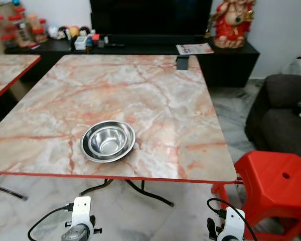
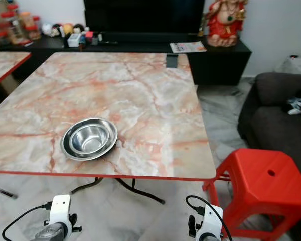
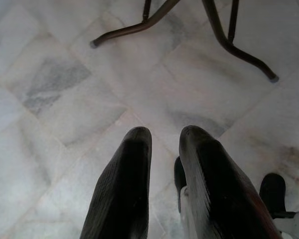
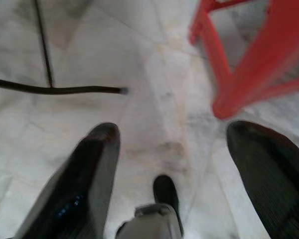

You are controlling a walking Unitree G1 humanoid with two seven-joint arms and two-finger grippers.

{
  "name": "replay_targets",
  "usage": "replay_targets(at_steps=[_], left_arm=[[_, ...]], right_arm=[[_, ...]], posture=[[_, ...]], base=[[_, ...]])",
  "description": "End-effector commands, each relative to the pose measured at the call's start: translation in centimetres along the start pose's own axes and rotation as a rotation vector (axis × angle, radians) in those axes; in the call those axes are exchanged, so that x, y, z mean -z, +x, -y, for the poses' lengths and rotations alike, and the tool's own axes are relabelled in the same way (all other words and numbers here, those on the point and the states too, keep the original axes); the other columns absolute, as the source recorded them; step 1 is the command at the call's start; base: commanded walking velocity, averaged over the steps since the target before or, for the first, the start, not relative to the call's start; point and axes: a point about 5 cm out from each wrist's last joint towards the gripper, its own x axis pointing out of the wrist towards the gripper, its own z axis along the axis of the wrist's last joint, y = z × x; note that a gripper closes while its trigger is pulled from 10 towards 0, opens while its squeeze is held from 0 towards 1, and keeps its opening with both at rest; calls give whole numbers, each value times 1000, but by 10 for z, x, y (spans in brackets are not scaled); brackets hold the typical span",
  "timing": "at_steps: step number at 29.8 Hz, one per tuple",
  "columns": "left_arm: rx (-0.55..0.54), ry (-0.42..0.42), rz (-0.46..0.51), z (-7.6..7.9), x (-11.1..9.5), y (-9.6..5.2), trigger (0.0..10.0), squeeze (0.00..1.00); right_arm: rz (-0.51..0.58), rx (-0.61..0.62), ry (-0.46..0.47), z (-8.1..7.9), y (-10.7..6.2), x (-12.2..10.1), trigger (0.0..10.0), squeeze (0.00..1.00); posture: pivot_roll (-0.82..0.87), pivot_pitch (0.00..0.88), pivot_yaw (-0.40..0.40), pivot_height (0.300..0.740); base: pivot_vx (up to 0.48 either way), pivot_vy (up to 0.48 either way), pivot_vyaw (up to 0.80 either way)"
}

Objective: Setting the table

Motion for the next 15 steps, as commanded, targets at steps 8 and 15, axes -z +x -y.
replay_targets(at_steps=[8, 15], left_arm=[[-23, 14, -17, -3, 2, 0, 10000, 0], [-28, 21, -22, -4, 2, 0, 10000, 0]], right_arm=[[11, -6, 7, -3, 0, -1, 10000, 0], [6, 5, 35, -4, -1, 3, 10000, 0]], posture=[[-52, 0, -1, 740], [-54, 0, 15, 740]], base=[[0, 247, 0], [0, 106, 0]])
